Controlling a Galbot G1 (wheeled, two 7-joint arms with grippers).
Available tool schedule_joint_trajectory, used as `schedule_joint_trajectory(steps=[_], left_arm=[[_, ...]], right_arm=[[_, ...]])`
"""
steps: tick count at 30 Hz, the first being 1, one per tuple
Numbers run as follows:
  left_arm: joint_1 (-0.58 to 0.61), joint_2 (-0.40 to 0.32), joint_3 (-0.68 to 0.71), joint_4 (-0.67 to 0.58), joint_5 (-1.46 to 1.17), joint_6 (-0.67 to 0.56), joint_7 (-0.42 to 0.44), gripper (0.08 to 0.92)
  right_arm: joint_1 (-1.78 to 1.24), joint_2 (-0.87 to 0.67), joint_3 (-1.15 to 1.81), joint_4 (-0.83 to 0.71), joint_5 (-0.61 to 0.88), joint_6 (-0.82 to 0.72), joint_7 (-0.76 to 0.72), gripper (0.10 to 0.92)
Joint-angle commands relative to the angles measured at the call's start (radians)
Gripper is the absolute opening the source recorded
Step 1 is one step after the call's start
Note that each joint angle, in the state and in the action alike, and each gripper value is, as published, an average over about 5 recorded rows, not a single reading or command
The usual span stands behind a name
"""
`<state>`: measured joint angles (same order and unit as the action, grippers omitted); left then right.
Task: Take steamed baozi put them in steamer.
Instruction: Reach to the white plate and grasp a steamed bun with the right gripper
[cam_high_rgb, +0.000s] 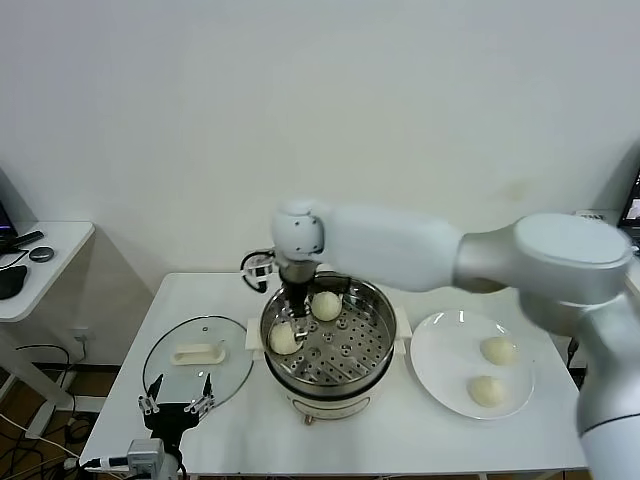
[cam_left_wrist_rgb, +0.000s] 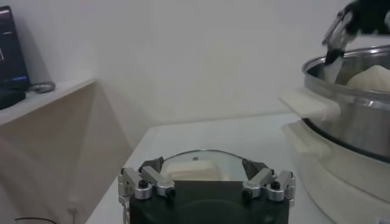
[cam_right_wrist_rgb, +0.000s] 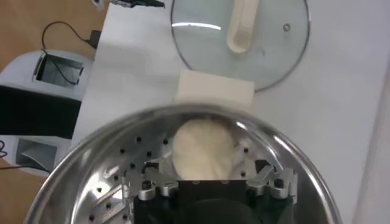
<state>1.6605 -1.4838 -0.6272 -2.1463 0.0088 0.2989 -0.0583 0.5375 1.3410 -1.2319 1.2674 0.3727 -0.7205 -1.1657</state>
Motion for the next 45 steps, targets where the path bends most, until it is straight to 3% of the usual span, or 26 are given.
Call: schedule_joint_trajectory(steps=[1,11,17,26,45], left_arm=[[0.0,-0.003,-0.002,-0.006,0.0,0.003,0.002,0.823],[0.02,-0.001,-0.023,-0.012,-0.017,0.008,0.008,0.823],[0.031,-0.002,-0.031,-0.008,-0.03,0.009,0.007,0.823],[0.055,-0.017,-0.029,0.002,-0.006,0.01,0.008,0.823],[0.044,-0.008,-0.047,0.039,0.003,0.019,0.013,0.823]], right_arm=[[0.194,-0.395,0.045,0.283,-0.011,0.026,-0.092,0.823],[0.18,-0.863,0.059,0.392,-0.162,0.188,-0.185,0.823],[-0.12,-0.983,0.171,0.419,-0.322,0.228,-0.183,0.823],[-0.708,-0.912,0.631,0.239,-0.525,0.284,-0.167,0.823],[-0.791,-0.751,0.679,0.1,-0.647,0.377,-0.181,0.823]])
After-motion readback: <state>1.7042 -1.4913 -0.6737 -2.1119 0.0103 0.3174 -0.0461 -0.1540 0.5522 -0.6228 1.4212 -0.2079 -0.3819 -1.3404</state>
